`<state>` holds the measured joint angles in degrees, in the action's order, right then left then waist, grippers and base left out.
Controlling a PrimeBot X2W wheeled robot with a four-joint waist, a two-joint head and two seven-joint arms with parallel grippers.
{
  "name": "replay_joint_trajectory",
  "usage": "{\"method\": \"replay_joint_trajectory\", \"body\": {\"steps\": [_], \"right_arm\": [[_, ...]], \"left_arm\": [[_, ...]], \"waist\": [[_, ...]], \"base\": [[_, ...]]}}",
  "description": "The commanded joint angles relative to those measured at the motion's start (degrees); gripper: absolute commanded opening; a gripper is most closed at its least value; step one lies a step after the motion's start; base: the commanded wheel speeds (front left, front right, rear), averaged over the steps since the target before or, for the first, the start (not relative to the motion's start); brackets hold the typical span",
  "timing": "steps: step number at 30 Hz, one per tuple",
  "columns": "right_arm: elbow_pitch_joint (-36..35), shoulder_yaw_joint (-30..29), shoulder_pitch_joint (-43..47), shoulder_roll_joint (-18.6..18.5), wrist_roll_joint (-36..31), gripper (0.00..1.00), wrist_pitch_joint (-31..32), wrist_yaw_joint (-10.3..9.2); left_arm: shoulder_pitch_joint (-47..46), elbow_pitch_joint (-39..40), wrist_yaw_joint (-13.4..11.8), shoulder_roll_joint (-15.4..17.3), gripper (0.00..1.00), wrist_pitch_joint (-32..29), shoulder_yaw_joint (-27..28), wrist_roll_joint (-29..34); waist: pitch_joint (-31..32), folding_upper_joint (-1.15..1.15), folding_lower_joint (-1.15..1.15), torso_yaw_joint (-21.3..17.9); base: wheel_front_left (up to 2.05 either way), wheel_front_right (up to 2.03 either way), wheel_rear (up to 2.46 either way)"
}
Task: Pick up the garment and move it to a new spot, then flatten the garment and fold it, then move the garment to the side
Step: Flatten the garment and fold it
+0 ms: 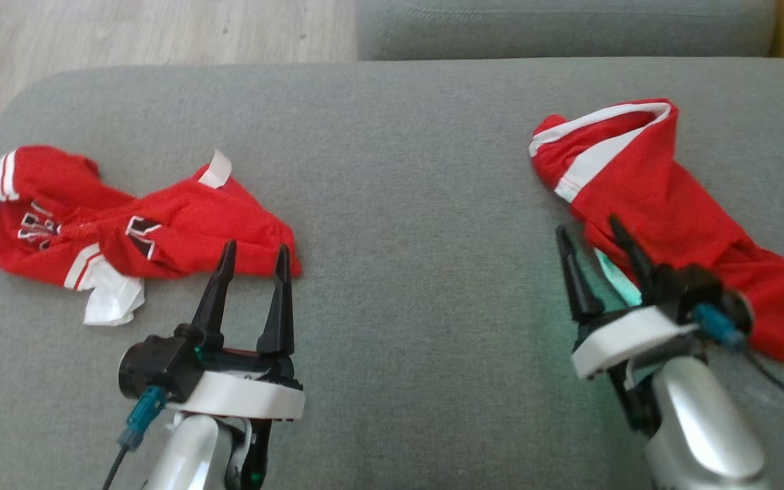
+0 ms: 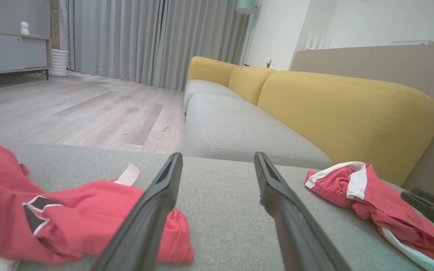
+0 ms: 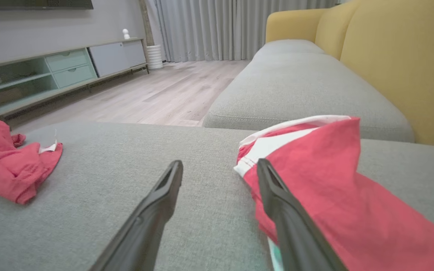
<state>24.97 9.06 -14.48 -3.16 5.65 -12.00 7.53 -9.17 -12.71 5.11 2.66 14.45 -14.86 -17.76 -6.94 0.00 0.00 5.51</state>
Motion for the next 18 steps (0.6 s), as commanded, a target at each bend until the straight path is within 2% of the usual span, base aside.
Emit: {"method": "replay_joint_trajectory", "body": {"steps": [1,8,10,15,16,17,18], "right_arm": [[-1.12,0.52,-2.87,0.28,-0.90,1.00,0.27,-0.04],[5.10,-5.96,-9.41,0.28,-8.77,1.00,4.97,-0.04],[8.61,-9.04,-12.21,0.28,-13.21,1.00,6.82,-0.04],[13.53,-14.96,-15.71,0.28,-18.92,1.00,7.42,-0.04],[14.60,-15.59,-16.26,0.28,-18.96,0.87,7.29,-0.04],[15.45,-16.05,-16.83,0.28,-18.94,0.00,6.80,-0.04],[16.21,-16.32,-17.32,0.28,-19.00,0.00,6.16,-0.04]], "left_arm": [[-2.52,2.00,0.03,0.21,1.00,0.55,1.42,-0.23],[-3.82,1.91,-0.06,0.21,1.00,0.55,-0.01,-0.93],[-4.54,1.88,-0.14,0.21,1.00,0.55,-0.69,-1.37],[-5.36,1.79,-0.42,0.21,1.00,0.55,-1.62,-2.02],[-5.45,1.73,-0.42,0.21,1.00,0.55,-1.73,-2.08],[-5.53,1.66,-0.44,0.21,1.00,0.55,-1.77,-2.13],[-5.60,1.61,-0.47,0.21,1.00,0.55,-1.75,-2.16]], "waist": [[-0.57,0.00,0.00,0.58],[-3.09,0.00,0.00,2.78],[-4.13,0.00,0.00,3.89],[-5.43,0.00,0.00,5.46],[-5.53,0.00,0.00,5.68],[-5.62,0.00,0.00,5.84],[-5.71,0.00,0.00,5.94]], "base": [[0.00,0.00,0.00],[0.00,0.00,0.00],[0.00,0.00,0.00],[0.00,0.00,0.00],[0.00,0.00,0.00],[0.00,0.00,0.00],[0.00,0.00,0.00]]}}
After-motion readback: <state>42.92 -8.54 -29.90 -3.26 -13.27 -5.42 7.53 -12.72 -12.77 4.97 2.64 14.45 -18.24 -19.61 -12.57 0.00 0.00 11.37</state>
